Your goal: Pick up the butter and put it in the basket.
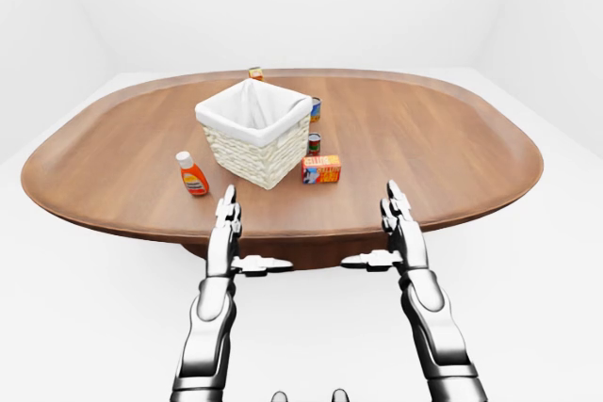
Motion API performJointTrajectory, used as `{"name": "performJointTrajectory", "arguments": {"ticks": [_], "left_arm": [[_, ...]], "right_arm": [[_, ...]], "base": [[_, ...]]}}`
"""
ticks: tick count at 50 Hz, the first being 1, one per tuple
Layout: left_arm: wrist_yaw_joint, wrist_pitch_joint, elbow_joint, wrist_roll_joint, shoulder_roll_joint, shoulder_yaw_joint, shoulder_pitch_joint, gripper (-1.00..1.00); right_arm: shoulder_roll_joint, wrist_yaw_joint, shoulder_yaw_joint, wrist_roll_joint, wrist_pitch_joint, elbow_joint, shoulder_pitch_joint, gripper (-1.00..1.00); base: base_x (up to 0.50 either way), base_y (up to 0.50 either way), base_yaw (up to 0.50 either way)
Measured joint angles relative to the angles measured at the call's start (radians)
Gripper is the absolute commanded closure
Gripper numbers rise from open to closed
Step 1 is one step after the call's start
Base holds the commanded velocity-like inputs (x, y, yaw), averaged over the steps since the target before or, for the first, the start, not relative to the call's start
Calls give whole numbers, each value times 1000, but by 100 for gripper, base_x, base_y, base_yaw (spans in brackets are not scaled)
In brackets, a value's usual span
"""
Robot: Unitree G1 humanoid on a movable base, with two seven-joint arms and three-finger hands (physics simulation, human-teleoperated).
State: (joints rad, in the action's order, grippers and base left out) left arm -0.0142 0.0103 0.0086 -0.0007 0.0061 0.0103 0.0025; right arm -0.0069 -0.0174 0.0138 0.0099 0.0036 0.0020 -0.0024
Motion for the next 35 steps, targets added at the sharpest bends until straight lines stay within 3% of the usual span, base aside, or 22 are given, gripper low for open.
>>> {"name": "performJointTrajectory", "arguments": {"ticks": [13, 32, 35], "left_arm": [[-19, 14, 8, 5, 6, 9, 10, -100], [-29, 15, -2, 4, 7, 12, 21, -100], [-33, 9, -8, 1, 23, 15, 23, -100]], "right_arm": [[-9, -29, 12, 10, 5, 6, -6, -100], [-13, -47, 16, 10, 15, -2, -4, -100], [2, -49, 15, 11, 23, -8, -4, -100]], "base": [[0, 2, 0], [0, 50, 0], [0, 0, 0]]}}
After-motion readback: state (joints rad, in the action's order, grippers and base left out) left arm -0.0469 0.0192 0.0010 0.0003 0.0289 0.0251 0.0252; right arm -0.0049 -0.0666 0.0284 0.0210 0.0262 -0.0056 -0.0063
